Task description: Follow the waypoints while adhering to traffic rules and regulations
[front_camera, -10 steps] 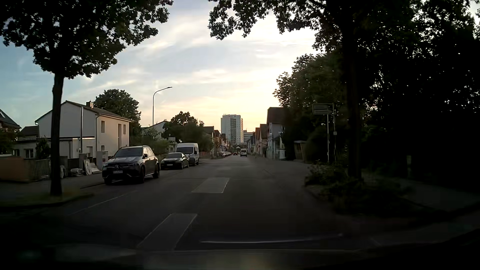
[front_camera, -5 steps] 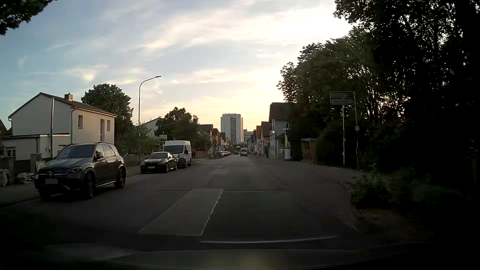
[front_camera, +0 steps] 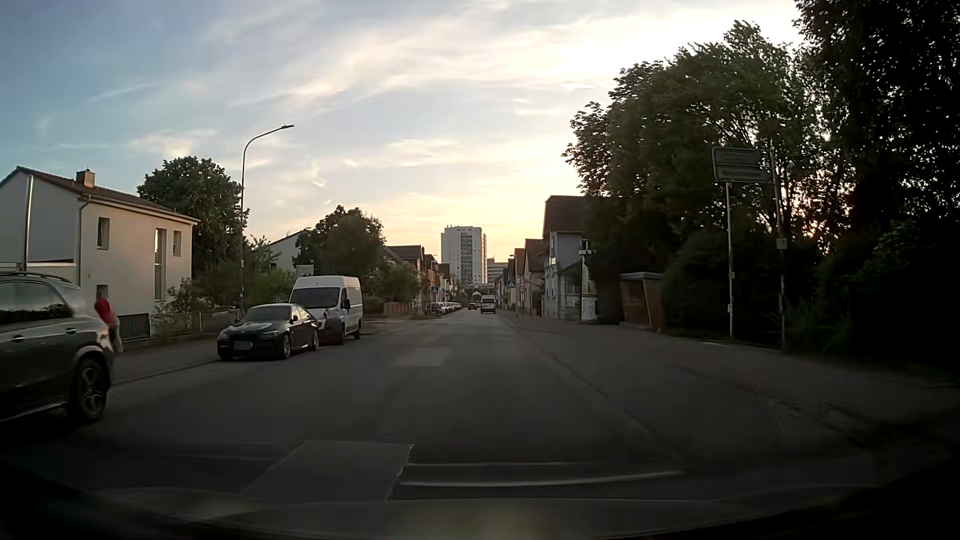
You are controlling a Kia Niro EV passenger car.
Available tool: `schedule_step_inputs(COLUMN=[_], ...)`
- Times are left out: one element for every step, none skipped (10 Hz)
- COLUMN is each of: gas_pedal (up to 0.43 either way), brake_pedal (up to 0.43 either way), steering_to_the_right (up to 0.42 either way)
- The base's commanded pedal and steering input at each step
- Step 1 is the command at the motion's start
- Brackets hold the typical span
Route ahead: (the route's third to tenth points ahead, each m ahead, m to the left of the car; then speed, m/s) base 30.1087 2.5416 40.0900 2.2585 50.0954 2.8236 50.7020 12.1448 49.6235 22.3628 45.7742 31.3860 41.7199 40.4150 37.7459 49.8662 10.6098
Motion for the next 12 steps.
schedule_step_inputs(gas_pedal=[0.0, 0.0, 0.0, 0.0, 0.0, 0.0, 0.0, 0.0, 0.0, 0.0, 0.0, 0.0], brake_pedal=[0.14, 0.159, 0.165, 0.165, 0.171, 0.183, 0.189, 0.189, 0.189, 0.195, 0.201, 0.207], steering_to_the_right=[-0.001, 0.0, 0.0, 0.0, -0.001, -0.001, -0.001, -0.001, -0.001, -0.001, 0.0, -0.001])
